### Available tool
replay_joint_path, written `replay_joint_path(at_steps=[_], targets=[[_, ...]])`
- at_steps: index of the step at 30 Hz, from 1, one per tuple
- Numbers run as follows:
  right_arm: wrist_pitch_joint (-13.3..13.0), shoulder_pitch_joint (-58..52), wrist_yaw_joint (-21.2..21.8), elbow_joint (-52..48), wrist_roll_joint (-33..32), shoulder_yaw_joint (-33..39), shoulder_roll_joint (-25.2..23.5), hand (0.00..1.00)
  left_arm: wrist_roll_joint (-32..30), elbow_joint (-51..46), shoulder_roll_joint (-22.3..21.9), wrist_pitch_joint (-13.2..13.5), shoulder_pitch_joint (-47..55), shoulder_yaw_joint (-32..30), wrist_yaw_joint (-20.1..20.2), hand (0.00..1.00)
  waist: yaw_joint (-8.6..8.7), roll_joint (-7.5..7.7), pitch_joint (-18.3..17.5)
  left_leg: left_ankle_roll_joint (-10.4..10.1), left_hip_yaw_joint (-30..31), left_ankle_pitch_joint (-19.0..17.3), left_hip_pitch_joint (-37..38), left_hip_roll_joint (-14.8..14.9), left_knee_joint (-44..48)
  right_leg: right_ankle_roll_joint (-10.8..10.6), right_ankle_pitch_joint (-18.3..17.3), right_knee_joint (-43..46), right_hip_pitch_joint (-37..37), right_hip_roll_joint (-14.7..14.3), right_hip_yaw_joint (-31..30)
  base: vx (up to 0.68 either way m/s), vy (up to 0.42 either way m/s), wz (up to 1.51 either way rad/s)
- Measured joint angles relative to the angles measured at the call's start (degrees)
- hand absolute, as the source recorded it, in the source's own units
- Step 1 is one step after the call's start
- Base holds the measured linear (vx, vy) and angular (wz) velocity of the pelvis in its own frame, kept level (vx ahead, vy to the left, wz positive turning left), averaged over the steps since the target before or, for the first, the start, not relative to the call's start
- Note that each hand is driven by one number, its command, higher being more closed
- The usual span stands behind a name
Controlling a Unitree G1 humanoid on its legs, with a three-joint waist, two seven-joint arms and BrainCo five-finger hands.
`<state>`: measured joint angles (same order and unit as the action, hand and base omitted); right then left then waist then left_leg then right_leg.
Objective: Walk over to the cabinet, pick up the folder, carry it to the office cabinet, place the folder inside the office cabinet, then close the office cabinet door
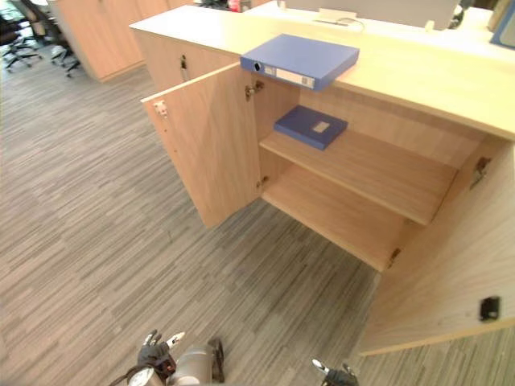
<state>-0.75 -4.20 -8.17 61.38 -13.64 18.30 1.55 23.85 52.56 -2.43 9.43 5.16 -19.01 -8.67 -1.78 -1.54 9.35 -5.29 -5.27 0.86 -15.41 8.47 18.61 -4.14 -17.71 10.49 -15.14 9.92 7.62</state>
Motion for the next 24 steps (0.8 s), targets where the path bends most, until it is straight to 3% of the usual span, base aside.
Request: replay_joint_path(at_steps=[1, 3, 5, 6, 7, 8, 9, 10, 12, 15, 16, 17, 18, 19, 20, 21, 22, 23, 24], targets=[[-0.1, -0.1, 0.0, 0.0, 0.0, -0.5, -0.2, 0.0, 2.1, 0.1, 0.1, 0.1, -0.1, -1.2, -0.3, 0.0, -0.18, 0.43, -0.2, 0.6, -0.7, 0.4, 0.8, -0.9, -0.3, -0.7, 0.2, 0.2, -0.2, 0.8, -0.4, 0.49, 0.492, -0.44], [-0.1, -0.2, 0.1, -0.9, 0.3, -2.2, -1.6, 0.0, 9.9, 0.6, -0.5, 1.4, -0.6, -5.5, -2.4, 0.0, -1.27, 2.43, -0.4, 1.0, -2.3, -3.3, 0.5, -1.3, 4.4, 1.2, 4.3, 0.0, 0.8, 2.1, -0.4, 0.42, 0.446, -0.48], [-0.2, -0.1, 0.2, -0.8, 1.1, -1.4, -2.5, 0.0, 12.8, 2.5, -0.7, 1.5, -0.3, -9.4, -3.6, 0.0, -2.45, 3.43, -1.0, 1.2, 0.6, -6.1, -1.1, -1.2, 12.8, 0.7, 7.0, -0.3, 0.6, 3.0, -4.1, 0.27, 0.311, -0.91], [-0.2, 0.0, 0.2, -0.8, 2.0, 0.4, -3.1, 0.0, 13.9, 3.6, -1.1, 1.5, 0.2, -11.8, -4.3, 0.0, -2.85, 3.64, -1.2, 1.3, 3.0, -6.3, -3.3, -2.0, 19.0, -0.6, 9.8, -1.1, 0.5, 4.2, -7.5, 0.21, 0.285, -1.13], [0.0, -0.2, 0.2, -0.5, 2.5, 1.0, -3.2, 0.0, 14.4, 4.1, -1.6, 1.6, 1.0, -13.0, -4.5, 0.0, -2.96, 3.56, -2.1, 0.5, 4.9, -9.0, -3.4, -3.1, 17.6, -1.7, 11.1, -1.6, 1.0, 4.6, -8.9, 0.14, 0.294, -1.39], [0.4, -0.6, 0.3, -0.2, 3.7, 4.5, -2.7, 0.0, 15.2, 5.8, -2.4, 1.5, 2.4, -15.5, -5.0, 0.0, -3.19, 2.19, -4.9, 0.5, 9.2, -9.7, -0.9, -4.0, 7.7, -2.7, 12.2, -1.8, 3.1, 4.9, -10.5, 0.06, 0.223, -1.24], [0.5, 0.1, 0.3, 0.8, 3.7, 6.2, -3.3, 0.0, 15.7, 7.0, -1.7, 1.4, 3.0, -16.4, -5.3, 0.0, -2.92, 2.99, -5.1, 0.3, 6.8, -10.0, 0.0, -4.4, 8.0, -2.7, 12.1, -1.9, 3.2, 6.3, -11.4, 0.08, 0.242, -1.47], [0.7, 0.0, 0.8, 2.2, 3.7, 8.6, -3.7, 0.0, 16.2, 7.7, -1.6, 1.6, 3.9, -17.5, -5.6, 0.0, -2.43, 3.69, -6.0, 0.8, 4.2, -9.9, 2.1, -5.1, 5.6, -3.3, 14.4, -1.1, 5.1, 8.0, -12.4, 0.09, 0.243, -1.17], [1.0, -0.7, 1.4, 4.1, 3.6, 11.5, -3.0, 0.0, 16.1, 7.9, -1.7, 1.7, 4.7, -17.5, -5.6, 0.0, -1.93, 3.45, -6.8, 1.9, 1.5, -9.8, 5.5, -6.4, 1.8, -4.1, 17.9, 3.1, 8.9, 9.7, -15.0, 0.12, 0.261, -0.92], [1.4, -1.5, 2.0, 4.8, 3.9, 13.3, -0.8, 0.0, 14.2, 7.6, -1.0, 1.6, 5.1, -15.2, -5.4, 0.0, 0.58, 3.39, -6.9, 4.7, -0.2, -9.4, 11.6, -11.3, -4.8, -2.0, 20.2, 21.6, 18.0, 13.8, -15.6, 0.1, 0.22, -0.29], [1.3, -2.2, 2.4, 5.2, 3.8, 13.1, -0.5, 0.0, 12.6, 7.4, -0.6, 1.6, 4.4, -13.3, -5.3, 0.0, 2.24, 3.41, -6.9, 6.1, -0.3, -8.9, 14.6, -12.9, -6.1, 0.2, 20.9, 32.8, 21.9, 15.1, -11.8, 0.12, 0.107, 0.17], [1.4, -2.2, 2.4, 5.2, 3.8, 12.9, -0.2, 0.0, 11.6, 7.2, -0.3, 1.5, 4.4, -12.6, -5.3, 0.0, 2.59, 3.97, -6.6, 6.3, -0.1, -9.0, 16.0, -13.5, -6.5, 3.3, 21.9, 35.2, 22.9, 16.1, -9.2, 0.17, 0.121, 0.14], [1.3, -2.8, 2.4, 5.8, 3.5, 11.7, 0.5, 0.0, 8.2, 6.6, 0.0, 1.1, 3.8, -11.0, -5.3, 0.0, 2.83, 3.74, -6.7, 6.8, 0.7, -9.1, 17.7, -14.1, -7.0, 4.9, 23.5, 38.1, 23.5, 18.3, -6.1, 0.13, 0.063, -0.01], [1.2, -2.7, 2.3, 6.0, 3.5, 11.5, 0.6, 0.0, 6.8, 5.9, 0.1, 1.0, 3.4, -10.4, -5.3, 0.0, 2.93, 3.26, -7.0, 6.9, 1.0, -9.1, 18.0, -13.9, -7.5, 3.3, 20.2, 40.6, 24.4, 18.2, -4.7, 0.16, -0.012, 0.1], [1.0, -1.9, 2.3, 5.8, 3.3, 10.8, 0.7, 0.0, 4.9, 5.0, 0.3, 1.0, 1.4, -8.5, -5.3, 0.0, 3.13, 2.88, -6.3, 6.8, 1.7, -8.7, 18.7, -12.3, -8.6, 1.5, 9.1, 44.5, 26.9, 15.8, -0.5, 0.13, -0.142, 0.14], [0.8, -1.6, 2.1, 5.7, 3.3, 8.9, 0.9, 0.0, 4.9, 4.1, 0.3, 1.1, 0.1, -5.6, -5.1, 0.0, 3.32, 2.64, -5.3, 6.3, 2.1, -8.4, 19.9, -10.8, -9.6, 0.7, 3.9, 43.5, 28.0, 12.7, 3.1, 0.09, -0.144, 0.13], [0.8, -1.5, 2.1, 5.6, 3.3, 8.4, 1.0, 0.0, 4.9, 4.0, 0.3, 1.1, -0.2, -4.9, -5.0, 0.0, 3.33, 2.64, -5.0, 6.2, 2.1, -8.3, 20.3, -10.3, -9.8, 0.6, 3.0, 42.8, 28.2, 11.8, 3.9, 0.08, -0.181, 0.0], [0.7, -1.5, 2.1, 5.3, 3.4, 6.5, 0.9, 0.0, 4.9, 3.8, 0.3, 1.1, -1.0, -2.9, -4.7, 0.0, 3.52, 2.99, -3.9, 5.9, 2.5, -8.2, 22.2, -9.2, -11.0, 0.4, 1.3, 37.6, 28.5, 8.5, 5.4, 0.07, -0.203, 0.03], [0.8, -1.5, 1.9, 4.5, 3.5, 6.3, 0.1, 0.0, 4.9, 3.7, -0.2, 1.2, -1.6, -2.5, -4.5, 0.0, 3.45, 3.73, -3.3, 5.5, 2.8, -9.1, 23.6, -9.1, -12.3, 0.0, 1.5, 32.5, 28.8, 7.0, 5.4, 0.07, -0.265, 0.04]])
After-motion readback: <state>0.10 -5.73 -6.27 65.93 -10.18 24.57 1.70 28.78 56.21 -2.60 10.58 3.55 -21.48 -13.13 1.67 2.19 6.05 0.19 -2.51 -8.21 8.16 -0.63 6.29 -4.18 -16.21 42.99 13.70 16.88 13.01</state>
